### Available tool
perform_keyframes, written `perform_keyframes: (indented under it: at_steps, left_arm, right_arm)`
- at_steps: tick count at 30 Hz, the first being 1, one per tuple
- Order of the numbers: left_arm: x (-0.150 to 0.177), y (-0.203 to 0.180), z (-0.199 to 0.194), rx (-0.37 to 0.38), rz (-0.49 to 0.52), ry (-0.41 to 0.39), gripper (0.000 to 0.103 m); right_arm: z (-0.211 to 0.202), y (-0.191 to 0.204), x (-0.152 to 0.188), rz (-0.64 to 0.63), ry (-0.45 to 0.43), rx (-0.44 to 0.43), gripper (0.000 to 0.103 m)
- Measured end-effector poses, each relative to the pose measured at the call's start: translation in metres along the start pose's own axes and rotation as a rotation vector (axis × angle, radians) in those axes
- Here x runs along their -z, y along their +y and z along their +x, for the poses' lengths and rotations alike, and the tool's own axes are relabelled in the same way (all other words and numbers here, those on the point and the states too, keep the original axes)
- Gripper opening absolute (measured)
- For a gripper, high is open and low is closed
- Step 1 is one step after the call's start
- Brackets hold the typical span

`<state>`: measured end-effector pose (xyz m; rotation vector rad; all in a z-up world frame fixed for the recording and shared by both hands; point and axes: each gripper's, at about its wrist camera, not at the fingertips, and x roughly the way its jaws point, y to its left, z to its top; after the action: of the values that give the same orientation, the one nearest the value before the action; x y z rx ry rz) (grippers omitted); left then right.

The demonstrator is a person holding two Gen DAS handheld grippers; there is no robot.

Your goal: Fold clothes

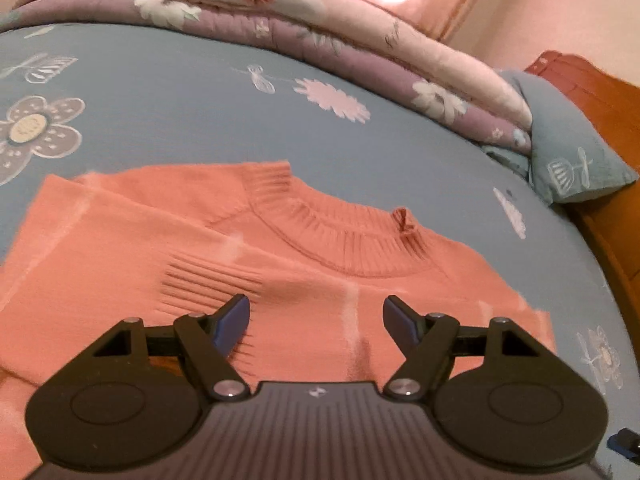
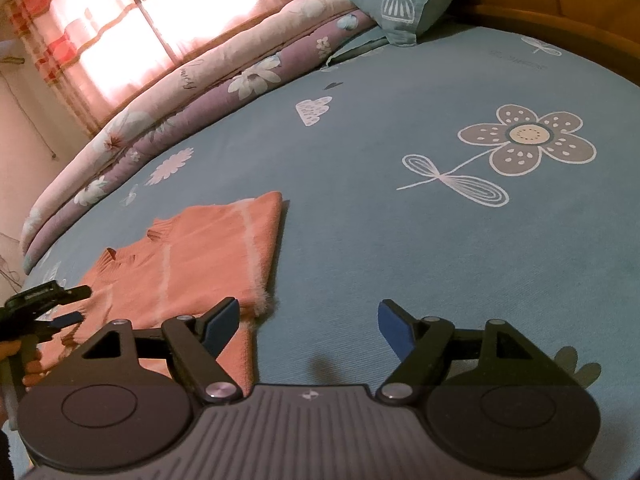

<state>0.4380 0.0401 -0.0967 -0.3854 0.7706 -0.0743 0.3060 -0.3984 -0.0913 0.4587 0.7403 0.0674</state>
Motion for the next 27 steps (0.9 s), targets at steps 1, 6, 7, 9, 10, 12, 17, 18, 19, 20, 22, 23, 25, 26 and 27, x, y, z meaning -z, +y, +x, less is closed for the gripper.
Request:
perform_keyframes:
  at_steps: [1,6,7,9,10,12,17,18,19,20,22,23,25,26,27]
  left_arm:
    - [-0.001,0.002,-0.005,0.013,-0.01,-0.008,0.074]
    - [-0.005,0.0,-0.005,0.067,-0.025,-0.025,0.074]
    - [-0.005,-0.002,0.0,0.075,-0.029,-0.018,0.074]
    - [-0.004,-0.002,0.013,0.08,-0.042,-0.009,0.074]
    - [-0.004,-0.002,0.019,0.076,-0.051,-0.006,0.074]
    - [-0.005,0.0,0.032,0.069,-0.069,-0.003,0.074]
    - [-0.011,0.013,0.036,0.071,-0.141,-0.049,0.074]
    - [-0.013,0.014,0.033,0.054,-0.13,-0.052,0.074]
    - [-0.014,0.014,0.03,0.047,-0.121,-0.049,0.074]
    - [-0.014,0.015,0.024,0.05,-0.118,-0.047,0.074]
    - [-0.012,0.015,0.013,0.058,-0.113,-0.043,0.073]
    - [-0.009,0.016,0.007,0.09,-0.102,-0.036,0.074]
    - [-0.001,0.017,0.001,0.135,-0.086,-0.007,0.075]
    - [0.004,0.019,-0.001,0.128,-0.085,-0.002,0.076]
    - [0.008,0.021,-0.003,0.121,-0.084,0.004,0.076]
  right_arm:
    - [0.0,0.001,0.0,-0.002,0.0,-0.003,0.08]
    - [-0.001,0.003,0.002,-0.019,0.004,-0.002,0.08]
    - [-0.001,0.003,0.003,-0.022,0.005,0.0,0.08]
    - [-0.001,0.002,0.003,-0.029,0.006,0.008,0.08]
    - [-0.001,0.001,0.003,-0.032,0.006,0.013,0.08]
    - [0.002,0.0,0.003,-0.029,0.009,0.024,0.08]
    - [0.008,0.002,0.003,-0.03,0.022,0.026,0.08]
    - [0.008,0.003,0.003,-0.037,0.022,0.024,0.08]
    - [0.008,0.005,0.004,-0.044,0.022,0.023,0.08]
    - [0.008,0.006,0.004,-0.051,0.021,0.022,0.081]
    - [0.008,0.007,0.005,-0.06,0.022,0.028,0.081]
    - [0.008,0.007,0.005,-0.062,0.022,0.029,0.081]
    - [0.008,0.008,0.006,-0.061,0.023,0.028,0.081]
    - [0.008,0.008,0.006,-0.061,0.024,0.028,0.081]
    - [0.008,0.009,0.006,-0.061,0.025,0.031,0.081]
